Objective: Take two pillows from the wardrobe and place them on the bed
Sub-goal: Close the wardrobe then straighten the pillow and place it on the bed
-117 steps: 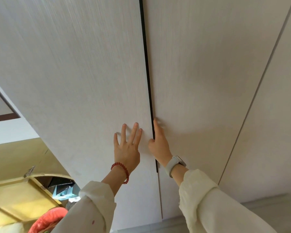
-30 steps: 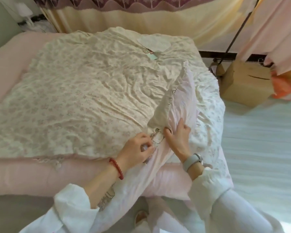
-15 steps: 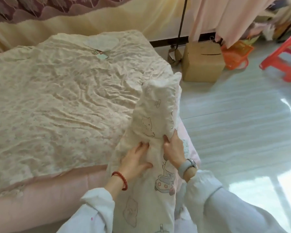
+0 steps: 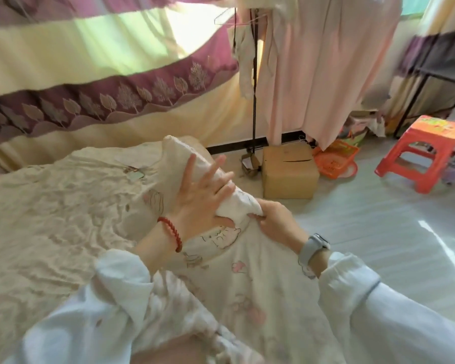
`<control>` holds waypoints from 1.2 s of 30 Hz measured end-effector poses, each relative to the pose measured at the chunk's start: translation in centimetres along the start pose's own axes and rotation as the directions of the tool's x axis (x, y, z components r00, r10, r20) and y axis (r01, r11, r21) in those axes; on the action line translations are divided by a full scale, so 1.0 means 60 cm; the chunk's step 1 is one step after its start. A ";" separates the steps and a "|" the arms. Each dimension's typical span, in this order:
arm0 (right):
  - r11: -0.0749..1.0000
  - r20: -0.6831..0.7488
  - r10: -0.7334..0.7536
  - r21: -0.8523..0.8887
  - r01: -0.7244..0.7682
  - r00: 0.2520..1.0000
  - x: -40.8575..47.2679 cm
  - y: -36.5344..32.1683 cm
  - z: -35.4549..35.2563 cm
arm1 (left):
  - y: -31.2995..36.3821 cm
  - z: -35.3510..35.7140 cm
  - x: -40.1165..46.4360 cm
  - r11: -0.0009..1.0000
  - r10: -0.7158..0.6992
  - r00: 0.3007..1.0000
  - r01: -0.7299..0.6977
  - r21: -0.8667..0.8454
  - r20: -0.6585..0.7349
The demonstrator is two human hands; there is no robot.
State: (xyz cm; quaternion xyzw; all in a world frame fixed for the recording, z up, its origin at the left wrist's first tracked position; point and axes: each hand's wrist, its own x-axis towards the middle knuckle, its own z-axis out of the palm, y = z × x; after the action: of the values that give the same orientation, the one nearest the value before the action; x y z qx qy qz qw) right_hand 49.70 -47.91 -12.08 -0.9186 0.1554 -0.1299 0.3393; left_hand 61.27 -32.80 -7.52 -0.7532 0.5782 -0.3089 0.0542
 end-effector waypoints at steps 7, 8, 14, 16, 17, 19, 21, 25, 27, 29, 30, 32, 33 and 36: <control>0.991 -0.147 -0.101 0.067 0.112 0.984 0.087 0.103 -0.081 | 0.039 0.070 0.119 0.947 -0.256 0.951 0.210 -0.243 -0.175; 0.990 -0.125 -0.121 0.062 0.130 0.985 0.102 0.129 -0.091 | 0.045 0.087 0.132 0.932 -0.295 0.939 0.242 -0.270 -0.176; 0.969 0.047 0.029 -0.247 -0.017 0.998 0.274 0.327 -0.155 | 0.002 0.228 0.278 0.867 -0.479 0.833 0.401 -0.295 -0.276; 0.961 0.054 0.062 -0.275 -0.045 0.997 0.357 0.366 -0.173 | -0.031 0.274 0.338 0.848 -0.524 0.789 0.448 -0.284 -0.319; 0.959 0.063 0.063 -0.279 -0.043 0.996 0.395 0.380 -0.179 | -0.047 0.293 0.365 0.838 -0.542 0.776 0.469 -0.278 -0.324; 0.958 0.066 0.044 -0.286 -0.023 0.997 0.467 0.401 -0.190 | -0.082 0.328 0.410 0.816 -0.576 0.750 0.507 -0.277 -0.325; 0.950 0.052 0.032 -0.312 -0.014 0.998 0.532 0.418 -0.197 | -0.119 0.359 0.447 0.795 -0.606 0.727 0.541 -0.275 -0.323; 0.934 -0.038 -0.053 -0.355 0.036 0.998 0.680 0.428 -0.187 | -0.197 0.422 0.512 0.773 -0.633 0.706 0.597 -0.213 -0.317; 0.954 -0.097 -0.071 -0.297 0.040 0.993 0.763 0.429 -0.177 | -0.242 0.461 0.544 0.749 -0.661 0.695 0.636 -0.188 -0.282; 0.960 -0.128 -0.122 -0.267 0.085 0.984 0.849 0.434 -0.168 | -0.288 0.501 0.573 0.711 -0.698 0.668 0.690 -0.138 -0.258; 0.960 -0.135 -0.152 -0.254 0.114 0.979 0.892 0.437 -0.164 | -0.311 0.520 0.586 0.692 -0.715 0.652 0.713 -0.117 -0.252; 0.957 -0.136 -0.223 -0.217 0.190 0.965 0.980 0.437 -0.158 | -0.356 0.554 0.614 0.640 -0.759 0.610 0.763 -0.089 -0.225; 0.953 -0.130 -0.256 -0.200 0.228 0.958 1.024 0.435 -0.156 | -0.380 0.570 0.629 0.604 -0.789 0.581 0.793 -0.080 -0.201; 0.939 -0.133 -0.336 -0.129 0.320 0.932 1.149 0.420 -0.146 | -0.447 0.610 0.667 0.486 -0.869 0.475 0.872 -0.062 -0.135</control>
State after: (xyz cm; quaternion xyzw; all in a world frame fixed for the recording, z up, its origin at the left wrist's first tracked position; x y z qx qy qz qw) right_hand 105.00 -96.95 -13.18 -0.9355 0.0318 -0.2464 0.2512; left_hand 108.70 -70.36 -9.05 -0.9167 0.1166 -0.3529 -0.1470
